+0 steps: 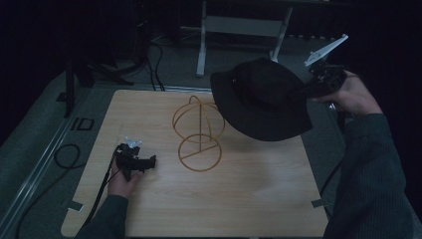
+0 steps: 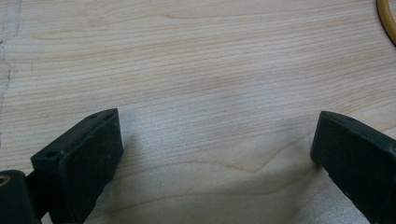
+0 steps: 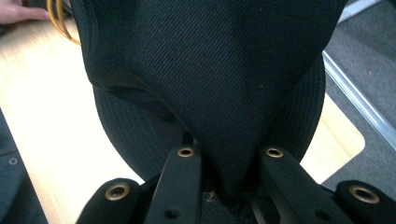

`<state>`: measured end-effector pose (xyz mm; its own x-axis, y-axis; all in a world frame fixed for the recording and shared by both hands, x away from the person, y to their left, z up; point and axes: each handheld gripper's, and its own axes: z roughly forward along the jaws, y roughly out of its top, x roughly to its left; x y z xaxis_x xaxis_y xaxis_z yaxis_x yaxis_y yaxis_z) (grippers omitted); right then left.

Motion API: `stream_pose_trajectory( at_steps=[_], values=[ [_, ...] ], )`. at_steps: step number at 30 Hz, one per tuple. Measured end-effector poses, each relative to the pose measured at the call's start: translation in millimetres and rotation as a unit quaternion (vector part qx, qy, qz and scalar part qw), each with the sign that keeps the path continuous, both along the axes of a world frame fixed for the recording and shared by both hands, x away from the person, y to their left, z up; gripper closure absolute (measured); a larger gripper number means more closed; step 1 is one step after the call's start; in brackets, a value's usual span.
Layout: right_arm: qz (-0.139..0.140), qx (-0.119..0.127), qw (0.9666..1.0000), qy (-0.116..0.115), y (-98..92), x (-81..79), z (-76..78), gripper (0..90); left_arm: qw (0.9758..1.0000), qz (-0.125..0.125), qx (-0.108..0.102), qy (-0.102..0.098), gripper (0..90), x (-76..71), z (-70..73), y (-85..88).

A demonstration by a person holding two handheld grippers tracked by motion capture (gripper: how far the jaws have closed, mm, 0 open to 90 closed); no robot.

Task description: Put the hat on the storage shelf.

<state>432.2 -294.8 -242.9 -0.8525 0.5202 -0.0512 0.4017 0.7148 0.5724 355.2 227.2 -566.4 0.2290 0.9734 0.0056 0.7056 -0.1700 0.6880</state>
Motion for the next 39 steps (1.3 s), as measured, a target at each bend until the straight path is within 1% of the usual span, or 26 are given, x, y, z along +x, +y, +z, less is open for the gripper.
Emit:
stream_pose_trajectory(
  at_steps=[1, 2, 4, 10, 13, 14, 18, 22, 32, 35, 36, 39],
  values=[
    [0.0, 0.0, 1.0, 0.0, 0.0, 0.0, 0.0, 84.8, 1.0, 0.0, 0.0, 0.0, 2.5, 0.0, 0.0, 0.0],
    [0.005, 0.007, 1.0, -0.002, 0.8, -1.3, 2.7, 84.8, 1.0, 0.0, 0.0, 0.0, 2.5, 0.0, 0.1, 0.0],
    [0.012, 0.011, 0.9999, -0.003, 2.3, -2.3, 5.0, 84.8, 1.0, 0.0, 0.0, 0.0, 2.5, 0.0, 0.0, 0.0],
    [0.028, 0.006, 0.9996, -0.003, 13.0, -3.7, 9.8, 84.8, 1.0, 0.0, 0.0, 0.0, 2.5, 0.0, 0.0, 0.0],
    [0.031, 0.006, 0.9995, -0.004, 15.0, -3.6, 10.2, 84.8, 1.0, 0.0, 0.0, 0.0, 2.5, 0.0, -0.1, 0.0],
    [0.038, 0.005, 0.9993, -0.005, 21.6, -3.0, 11.2, 84.7, 1.0, 0.0, 0.0, 0.0, 2.5, 0.0, -0.1, 0.0],
    [0.044, 0.004, 0.999, -0.005, 28.1, -2.2, 11.6, 84.7, 1.0, 0.0, 0.0, 0.0, 2.5, 0.0, -0.1, 0.0],
    [0.057, 0.005, 0.9984, -0.006, 38.9, -0.9, 12.5, 84.8, 1.0, 0.0, 0.0, 0.0, 2.5, 0.0, -0.1, -0.1],
    [0.073, -0.001, 0.9973, -0.004, 56.9, 0.6, 12.1, 84.7, 1.0, 0.0, 0.0, -0.001, 2.5, 0.0, -0.1, -0.1],
    [0.079, -0.001, 0.9968, -0.004, 64.1, 1.8, 11.6, 84.7, 1.0, 0.0, 0.0, -0.001, 2.5, 0.0, -0.1, -0.1],
    [0.084, -0.003, 0.9965, -0.002, 70.5, 2.8, 11.1, 84.7, 1.0, 0.0, 0.0, -0.001, 2.5, 0.0, -0.1, 0.0],
    [0.086, -0.008, 0.9963, -0.001, 76.2, 3.7, 10.2, 84.7, 1.0, 0.0, 0.0, -0.001, 2.5, 0.0, -0.1, 0.0]
  ],
)
